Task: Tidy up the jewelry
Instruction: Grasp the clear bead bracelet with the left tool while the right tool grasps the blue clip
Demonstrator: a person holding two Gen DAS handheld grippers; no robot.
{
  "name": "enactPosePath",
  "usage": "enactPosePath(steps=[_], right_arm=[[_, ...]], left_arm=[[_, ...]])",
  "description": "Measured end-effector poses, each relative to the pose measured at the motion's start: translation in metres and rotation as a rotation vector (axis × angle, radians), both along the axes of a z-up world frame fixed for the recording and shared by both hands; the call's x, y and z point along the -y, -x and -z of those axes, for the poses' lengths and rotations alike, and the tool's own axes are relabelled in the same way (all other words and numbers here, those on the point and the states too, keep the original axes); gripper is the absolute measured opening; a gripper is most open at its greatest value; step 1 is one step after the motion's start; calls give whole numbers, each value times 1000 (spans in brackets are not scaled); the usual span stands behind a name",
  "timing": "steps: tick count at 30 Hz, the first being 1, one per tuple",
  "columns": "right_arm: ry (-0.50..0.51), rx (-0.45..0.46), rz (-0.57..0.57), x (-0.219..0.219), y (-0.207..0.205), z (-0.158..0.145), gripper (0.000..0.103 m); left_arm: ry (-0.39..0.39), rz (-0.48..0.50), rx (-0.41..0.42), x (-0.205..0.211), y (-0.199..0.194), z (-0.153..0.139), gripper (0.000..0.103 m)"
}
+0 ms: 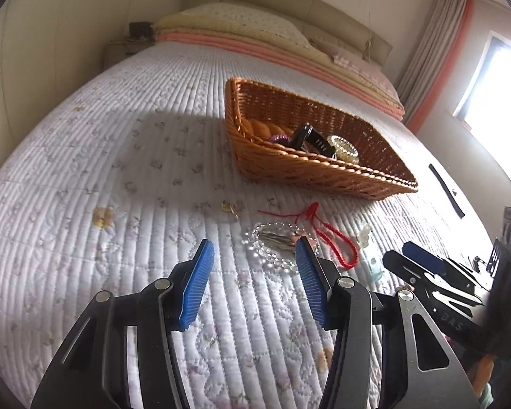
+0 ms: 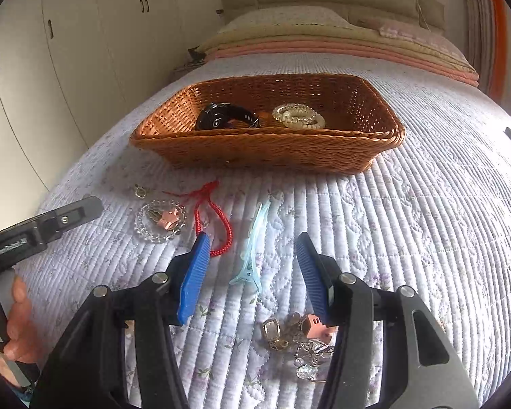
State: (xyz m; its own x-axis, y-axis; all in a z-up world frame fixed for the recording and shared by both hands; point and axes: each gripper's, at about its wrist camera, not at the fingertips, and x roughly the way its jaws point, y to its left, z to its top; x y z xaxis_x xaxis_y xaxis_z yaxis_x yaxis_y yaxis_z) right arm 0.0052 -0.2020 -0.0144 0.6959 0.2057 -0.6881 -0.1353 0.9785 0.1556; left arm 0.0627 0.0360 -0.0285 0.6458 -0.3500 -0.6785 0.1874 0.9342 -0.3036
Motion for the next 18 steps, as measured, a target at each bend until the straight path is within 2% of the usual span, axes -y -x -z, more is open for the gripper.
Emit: enactPosePath(steps=[8, 14, 15, 18], right_arm=[[-52, -50, 17, 10, -9, 13, 50], [-52, -66, 6, 9, -11, 17, 49], [-45, -68, 4, 7, -12, 18, 49], [-38, -72, -7, 5, -12, 19, 46]], left_arm=[[-94, 0, -80, 21, -27, 22, 48], [-190, -9, -79, 35, -34, 27, 47], [-209, -12, -77, 37, -34, 27, 46], [-255, -12, -71, 39, -32, 26, 32]])
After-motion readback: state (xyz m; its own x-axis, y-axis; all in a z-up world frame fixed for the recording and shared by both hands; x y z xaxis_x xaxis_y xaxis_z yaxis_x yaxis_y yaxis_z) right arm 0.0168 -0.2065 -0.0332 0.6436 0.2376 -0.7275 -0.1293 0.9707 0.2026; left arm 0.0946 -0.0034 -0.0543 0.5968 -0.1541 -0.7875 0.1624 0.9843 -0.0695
